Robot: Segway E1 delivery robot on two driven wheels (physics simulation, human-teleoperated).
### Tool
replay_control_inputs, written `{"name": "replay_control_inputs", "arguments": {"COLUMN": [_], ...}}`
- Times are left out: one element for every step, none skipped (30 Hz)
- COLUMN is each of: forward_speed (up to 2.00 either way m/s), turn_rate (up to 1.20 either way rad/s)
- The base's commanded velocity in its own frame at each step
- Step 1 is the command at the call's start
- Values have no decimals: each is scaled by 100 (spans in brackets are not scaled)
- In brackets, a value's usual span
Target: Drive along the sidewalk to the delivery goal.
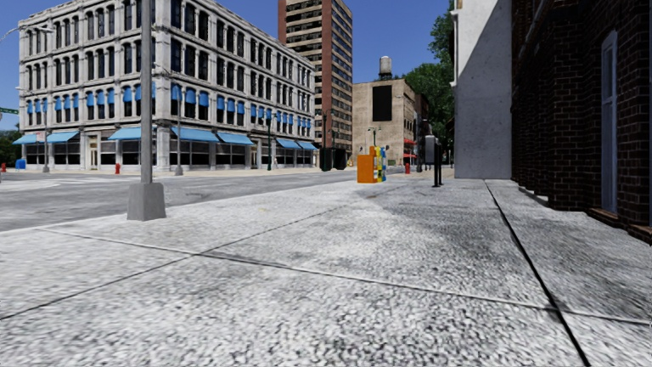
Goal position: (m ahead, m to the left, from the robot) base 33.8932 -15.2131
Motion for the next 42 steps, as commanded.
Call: {"name": "replay_control_inputs", "arguments": {"forward_speed": [200, 200, 200, 200, 200, 200, 200, 200, 200, 200, 200, 200, 200, 200, 200, 200, 200, 200, 200, 200, 200, 200, 200, 200, 200, 200, 200, 200, 200, 200, 200, 200, 200, 200, 200, 200, 200, 200, 200, 200, 200, 200], "turn_rate": [0, 0, 0, 0, 0, 0, 0, 0, 0, 0, 0, 0, 0, 0, 0, 0, 0, 0, 0, 0, 0, 0, 0, 0, 0, 0, 0, 0, 0, 0, 0, 0, 0, 0, 0, 0, 0, 0, -4, -13, -15, -15]}}
